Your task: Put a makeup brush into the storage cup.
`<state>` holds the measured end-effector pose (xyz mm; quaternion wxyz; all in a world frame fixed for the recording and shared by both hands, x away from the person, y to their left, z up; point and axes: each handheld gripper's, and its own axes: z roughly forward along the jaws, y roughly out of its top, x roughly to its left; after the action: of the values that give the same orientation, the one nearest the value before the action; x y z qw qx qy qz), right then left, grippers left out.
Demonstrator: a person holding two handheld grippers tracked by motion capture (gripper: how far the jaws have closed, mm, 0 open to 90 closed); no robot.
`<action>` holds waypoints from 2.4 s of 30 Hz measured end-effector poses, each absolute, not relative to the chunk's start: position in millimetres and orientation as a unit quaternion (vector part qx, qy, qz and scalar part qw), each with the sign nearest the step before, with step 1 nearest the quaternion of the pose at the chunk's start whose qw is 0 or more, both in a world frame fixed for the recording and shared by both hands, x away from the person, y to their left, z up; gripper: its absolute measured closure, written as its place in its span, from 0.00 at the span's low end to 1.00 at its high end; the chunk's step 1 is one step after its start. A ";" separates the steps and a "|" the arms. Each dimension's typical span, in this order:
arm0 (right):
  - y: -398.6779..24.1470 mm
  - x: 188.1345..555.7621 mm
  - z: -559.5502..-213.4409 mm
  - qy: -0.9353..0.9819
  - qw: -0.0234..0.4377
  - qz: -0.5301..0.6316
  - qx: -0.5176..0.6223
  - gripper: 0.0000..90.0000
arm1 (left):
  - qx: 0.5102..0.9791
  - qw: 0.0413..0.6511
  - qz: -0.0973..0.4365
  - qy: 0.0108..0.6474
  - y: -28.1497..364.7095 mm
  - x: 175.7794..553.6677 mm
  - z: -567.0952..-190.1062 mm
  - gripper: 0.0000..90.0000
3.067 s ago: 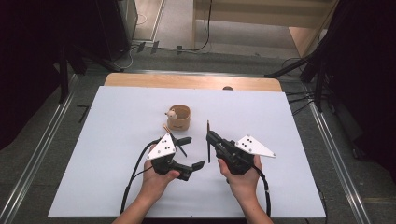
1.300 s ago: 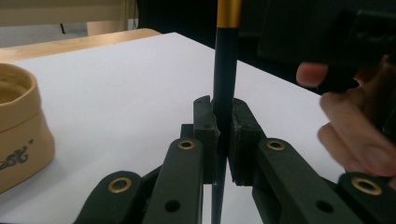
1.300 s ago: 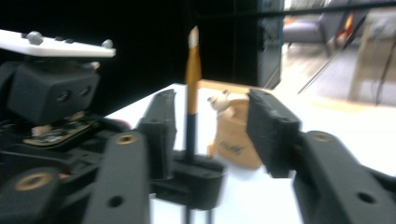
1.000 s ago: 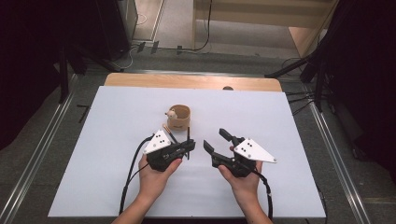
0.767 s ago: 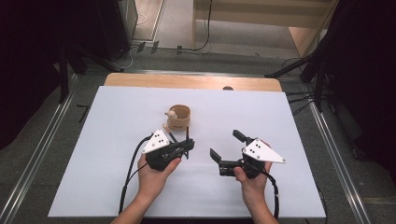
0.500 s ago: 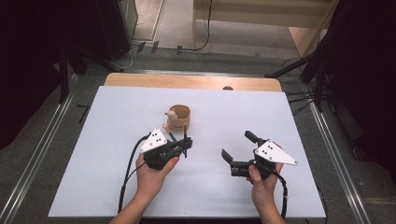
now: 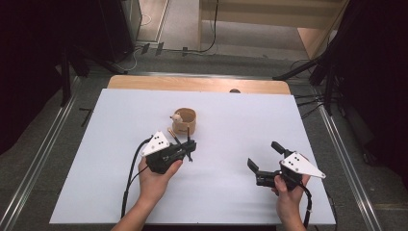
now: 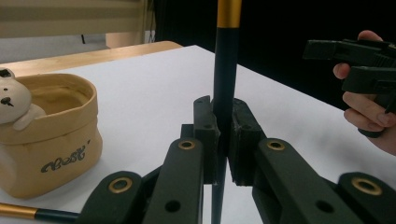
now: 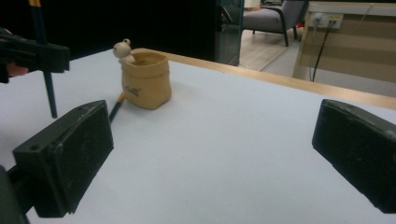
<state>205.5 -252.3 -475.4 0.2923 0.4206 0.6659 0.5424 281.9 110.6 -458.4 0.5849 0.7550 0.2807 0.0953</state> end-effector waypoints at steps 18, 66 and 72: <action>-294.0 185.9 -490.1 0.670 0.294 0.524 0.437 0.00 | 0.751 0.584 0.116 0.287 115.5 292.3 -451.6 0.94; -326.4 171.2 -499.7 0.660 0.288 0.529 0.450 0.00 | 0.705 0.605 0.167 0.330 116.1 362.3 -413.5 0.94; -325.8 172.0 -500.7 0.661 0.286 0.529 0.450 0.00 | 0.696 0.610 0.173 0.336 115.7 373.0 -414.1 0.94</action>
<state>172.0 -325.8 -500.7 0.2859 0.4499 0.6606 0.5287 373.0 115.7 -414.1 0.6103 0.6961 0.3362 0.1729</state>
